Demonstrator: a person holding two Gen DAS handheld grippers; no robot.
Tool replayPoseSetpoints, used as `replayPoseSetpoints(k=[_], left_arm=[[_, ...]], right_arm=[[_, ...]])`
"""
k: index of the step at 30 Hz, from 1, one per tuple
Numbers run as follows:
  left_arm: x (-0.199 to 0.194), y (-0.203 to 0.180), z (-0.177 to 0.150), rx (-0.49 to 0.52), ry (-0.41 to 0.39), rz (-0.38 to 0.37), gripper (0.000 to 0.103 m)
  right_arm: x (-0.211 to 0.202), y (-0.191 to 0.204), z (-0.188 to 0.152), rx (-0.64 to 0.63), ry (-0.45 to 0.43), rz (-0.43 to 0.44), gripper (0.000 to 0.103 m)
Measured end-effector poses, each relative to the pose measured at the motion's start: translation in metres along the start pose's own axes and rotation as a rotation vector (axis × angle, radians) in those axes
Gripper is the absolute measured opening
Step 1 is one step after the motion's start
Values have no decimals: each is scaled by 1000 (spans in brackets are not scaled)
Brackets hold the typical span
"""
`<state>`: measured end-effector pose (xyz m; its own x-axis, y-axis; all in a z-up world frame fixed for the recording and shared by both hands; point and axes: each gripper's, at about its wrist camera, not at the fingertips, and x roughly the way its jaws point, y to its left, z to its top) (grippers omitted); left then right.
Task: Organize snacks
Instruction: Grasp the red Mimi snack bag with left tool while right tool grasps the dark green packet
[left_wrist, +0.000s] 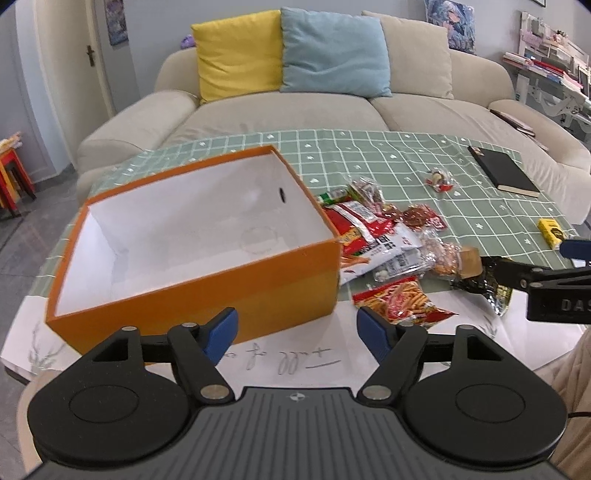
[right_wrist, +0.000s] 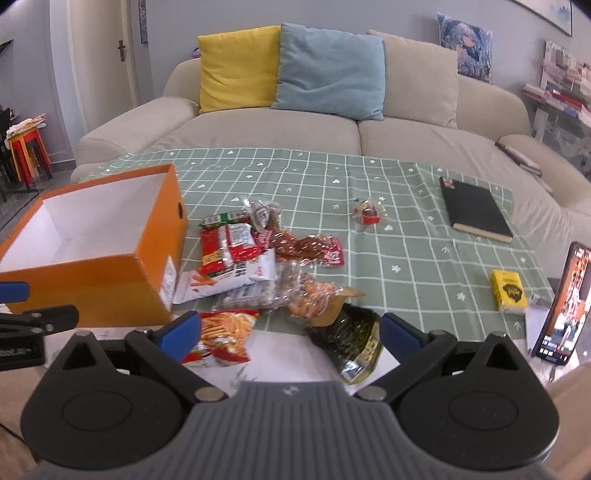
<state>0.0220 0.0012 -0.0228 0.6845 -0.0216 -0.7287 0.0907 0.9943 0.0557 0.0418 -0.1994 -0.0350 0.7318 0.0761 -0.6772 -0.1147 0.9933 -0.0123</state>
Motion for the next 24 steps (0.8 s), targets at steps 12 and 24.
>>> replayPoseSetpoints(k=[12,24], left_arm=[[35,-31,1,82,41,-222,60],[80,-49,22,-120,179,-325,82]], right_arm=[[39,-27,-13,-9,22,47,85],[86,-41,-17,39,130,-26,80]])
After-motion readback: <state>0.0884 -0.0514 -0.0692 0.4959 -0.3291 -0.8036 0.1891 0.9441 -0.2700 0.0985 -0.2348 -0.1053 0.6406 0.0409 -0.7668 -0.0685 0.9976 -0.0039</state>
